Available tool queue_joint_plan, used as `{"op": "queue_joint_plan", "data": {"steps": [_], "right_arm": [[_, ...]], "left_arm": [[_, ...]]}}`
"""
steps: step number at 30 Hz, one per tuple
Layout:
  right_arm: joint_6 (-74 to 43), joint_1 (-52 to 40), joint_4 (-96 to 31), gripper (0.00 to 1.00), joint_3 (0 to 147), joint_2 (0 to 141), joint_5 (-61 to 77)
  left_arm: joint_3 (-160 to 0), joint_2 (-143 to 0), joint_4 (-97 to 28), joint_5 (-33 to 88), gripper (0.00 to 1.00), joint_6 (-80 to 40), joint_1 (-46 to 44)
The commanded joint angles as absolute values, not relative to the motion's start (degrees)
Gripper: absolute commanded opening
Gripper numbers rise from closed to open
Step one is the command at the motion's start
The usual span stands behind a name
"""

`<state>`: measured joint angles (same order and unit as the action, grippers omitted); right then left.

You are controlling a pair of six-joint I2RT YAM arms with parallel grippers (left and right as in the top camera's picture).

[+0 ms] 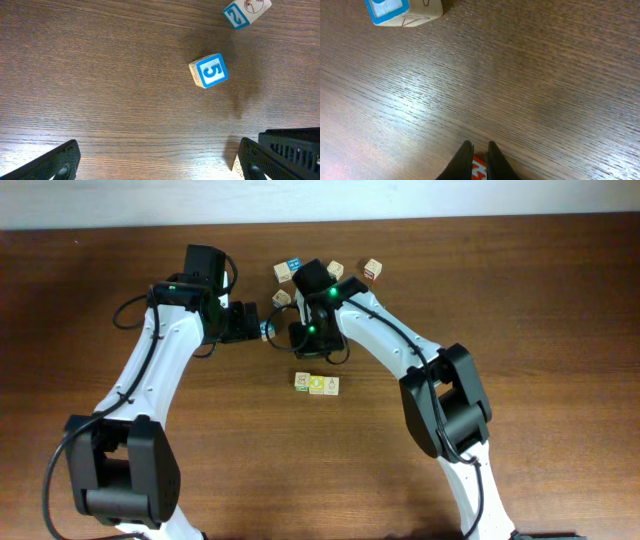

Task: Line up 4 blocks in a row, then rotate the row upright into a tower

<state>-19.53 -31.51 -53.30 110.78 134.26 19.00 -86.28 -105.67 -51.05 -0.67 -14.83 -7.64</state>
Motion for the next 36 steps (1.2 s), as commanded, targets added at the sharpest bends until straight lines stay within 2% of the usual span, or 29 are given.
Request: {"op": "queue_joint_plan", "data": {"steps": [1,14,18,30,32,33,36], "right_arm": [[-19.75,-32.29,-53.08,0.12,110.28,132.92,17.26],[-19.99,-33.85,-54.81,0.11,110.26,134.32,16.67],[-20.21,-34.15,-56.66,0.07,110.26,134.32,16.67],[-20.21,-34.87,-57.87,0.07,110.26,134.32,16.64],[-20.18,-34.74,-56.75,0.09,110.34,134.28,16.14],[-20.18,-34.28,-56.62,0.17,111.20,134.06,15.92],[-18.59,-27.75,-64.36,0.19,121.82,130.67,15.81]], "left_arm": [[-87.05,-106.41,-51.11,-0.43,0.99,-15.20,-7.77],[-87.05,-106.41,-51.13,-0.43,0.99,-15.20,-7.77],[-87.05,-106.41,-51.11,-0.43,0.99,-15.20,-7.77],[-87.05,-106.41,-51.11,-0.43,0.99,-15.20,-7.77],[-87.05,-106.41,-51.11,-0.43,0.99,-15.20,-7.77],[-87.05,-106.41,-51.11,-0.45,0.99,-15.18,-7.77],[-87.05,-106.41,-51.11,-0.43,0.99,-15.20,-7.77]]}}
